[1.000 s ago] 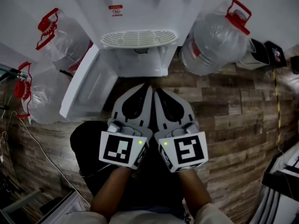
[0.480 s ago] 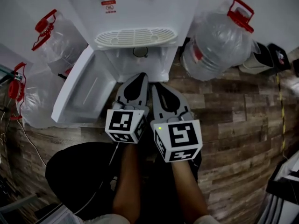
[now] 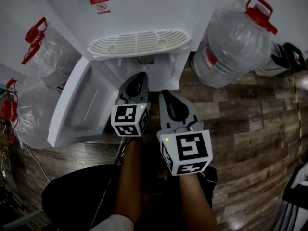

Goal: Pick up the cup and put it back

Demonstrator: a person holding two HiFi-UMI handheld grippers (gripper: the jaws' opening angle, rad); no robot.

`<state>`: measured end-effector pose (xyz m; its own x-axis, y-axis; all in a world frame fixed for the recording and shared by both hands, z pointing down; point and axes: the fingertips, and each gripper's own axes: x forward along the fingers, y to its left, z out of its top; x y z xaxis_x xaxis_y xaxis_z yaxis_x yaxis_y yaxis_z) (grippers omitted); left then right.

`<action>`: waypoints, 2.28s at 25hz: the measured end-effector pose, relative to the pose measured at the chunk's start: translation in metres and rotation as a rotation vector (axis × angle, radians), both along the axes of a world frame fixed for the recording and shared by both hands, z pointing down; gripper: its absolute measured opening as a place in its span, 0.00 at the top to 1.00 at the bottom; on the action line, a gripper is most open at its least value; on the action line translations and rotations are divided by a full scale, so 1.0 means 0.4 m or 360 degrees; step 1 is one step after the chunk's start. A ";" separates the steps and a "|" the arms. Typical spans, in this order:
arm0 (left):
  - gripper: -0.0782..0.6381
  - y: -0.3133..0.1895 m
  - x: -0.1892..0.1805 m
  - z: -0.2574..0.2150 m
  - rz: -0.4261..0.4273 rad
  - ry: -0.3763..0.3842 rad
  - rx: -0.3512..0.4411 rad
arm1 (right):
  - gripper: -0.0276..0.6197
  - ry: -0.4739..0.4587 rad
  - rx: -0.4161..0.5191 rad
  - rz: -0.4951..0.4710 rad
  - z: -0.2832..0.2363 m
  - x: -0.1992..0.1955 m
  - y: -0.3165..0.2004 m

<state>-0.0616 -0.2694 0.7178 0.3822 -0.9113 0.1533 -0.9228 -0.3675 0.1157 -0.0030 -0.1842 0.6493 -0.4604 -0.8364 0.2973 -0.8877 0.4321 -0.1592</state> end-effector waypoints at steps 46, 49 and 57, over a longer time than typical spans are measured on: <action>0.71 -0.214 -0.038 0.390 -0.0045 0.0040 -0.0351 | 0.92 0.0092 -0.0134 0.0023 0.126 -0.007 -0.082; 0.73 -0.216 -0.033 0.396 -0.0052 0.0039 -0.0353 | 0.92 0.0097 -0.0128 0.0034 0.127 -0.004 -0.087; 0.78 -0.217 -0.035 0.394 -0.0050 0.0013 -0.0325 | 0.92 0.0090 -0.0145 0.0030 0.138 -0.001 -0.091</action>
